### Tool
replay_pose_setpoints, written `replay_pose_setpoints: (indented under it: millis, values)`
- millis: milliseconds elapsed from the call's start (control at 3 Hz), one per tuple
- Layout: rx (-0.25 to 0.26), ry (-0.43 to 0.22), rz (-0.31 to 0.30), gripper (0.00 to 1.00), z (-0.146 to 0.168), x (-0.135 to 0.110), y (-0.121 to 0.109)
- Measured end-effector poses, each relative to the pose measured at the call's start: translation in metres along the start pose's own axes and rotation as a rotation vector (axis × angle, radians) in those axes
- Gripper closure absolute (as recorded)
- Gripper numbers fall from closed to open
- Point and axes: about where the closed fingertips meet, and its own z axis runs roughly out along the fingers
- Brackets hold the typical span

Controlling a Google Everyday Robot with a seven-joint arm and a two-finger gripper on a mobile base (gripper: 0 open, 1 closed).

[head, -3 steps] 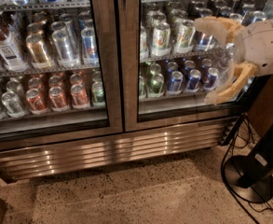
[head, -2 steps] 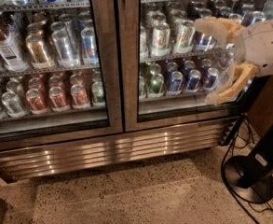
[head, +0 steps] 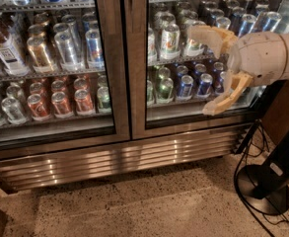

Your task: Open left fridge door

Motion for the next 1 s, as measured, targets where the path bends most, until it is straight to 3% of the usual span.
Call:
replay_pose_setpoints:
  millis: [667,1000]
  values:
    - [0.012,0.020,0.011,0.00,-0.006,0.003,0.000]
    - [0.045,0.050,-0.030,0.00,0.010,0.002,0.006]
